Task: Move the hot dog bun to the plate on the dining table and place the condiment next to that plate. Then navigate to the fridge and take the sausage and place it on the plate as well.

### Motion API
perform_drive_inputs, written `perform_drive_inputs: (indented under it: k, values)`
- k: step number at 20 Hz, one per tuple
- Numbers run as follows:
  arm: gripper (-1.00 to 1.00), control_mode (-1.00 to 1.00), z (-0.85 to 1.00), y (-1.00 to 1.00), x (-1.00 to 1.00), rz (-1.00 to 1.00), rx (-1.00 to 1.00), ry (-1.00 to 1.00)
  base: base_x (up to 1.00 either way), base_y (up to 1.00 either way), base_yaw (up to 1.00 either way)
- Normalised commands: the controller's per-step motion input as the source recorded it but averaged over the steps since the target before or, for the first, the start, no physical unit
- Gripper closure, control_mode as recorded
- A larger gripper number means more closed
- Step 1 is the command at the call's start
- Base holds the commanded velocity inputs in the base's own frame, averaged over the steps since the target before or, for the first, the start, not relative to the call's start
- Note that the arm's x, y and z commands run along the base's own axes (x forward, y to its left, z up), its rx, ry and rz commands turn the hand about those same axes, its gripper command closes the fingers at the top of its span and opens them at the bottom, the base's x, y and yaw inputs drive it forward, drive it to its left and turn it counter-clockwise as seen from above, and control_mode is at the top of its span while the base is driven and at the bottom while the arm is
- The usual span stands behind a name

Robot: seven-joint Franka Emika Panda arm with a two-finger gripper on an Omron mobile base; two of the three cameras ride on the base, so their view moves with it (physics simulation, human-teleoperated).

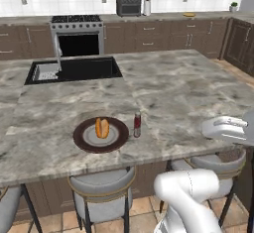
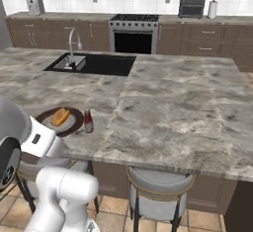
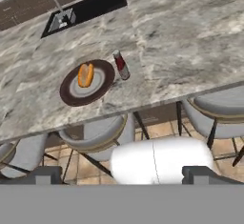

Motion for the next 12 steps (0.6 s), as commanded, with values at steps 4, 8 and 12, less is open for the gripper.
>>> perform_drive_inputs:
  k: [4, 8, 12]
  values:
    - [-1.00, 1.00, 0.00, 0.00, 0.00, 0.00, 0.00, 0.00, -0.30, -0.36, -0.71]
    - [-1.00, 1.00, 0.00, 0.00, 0.00, 0.00, 0.00, 0.00, -0.15, -0.20, -0.81]
    - [-1.00, 1.00, 0.00, 0.00, 0.00, 0.00, 0.00, 0.00, -0.02, -0.27, -0.82]
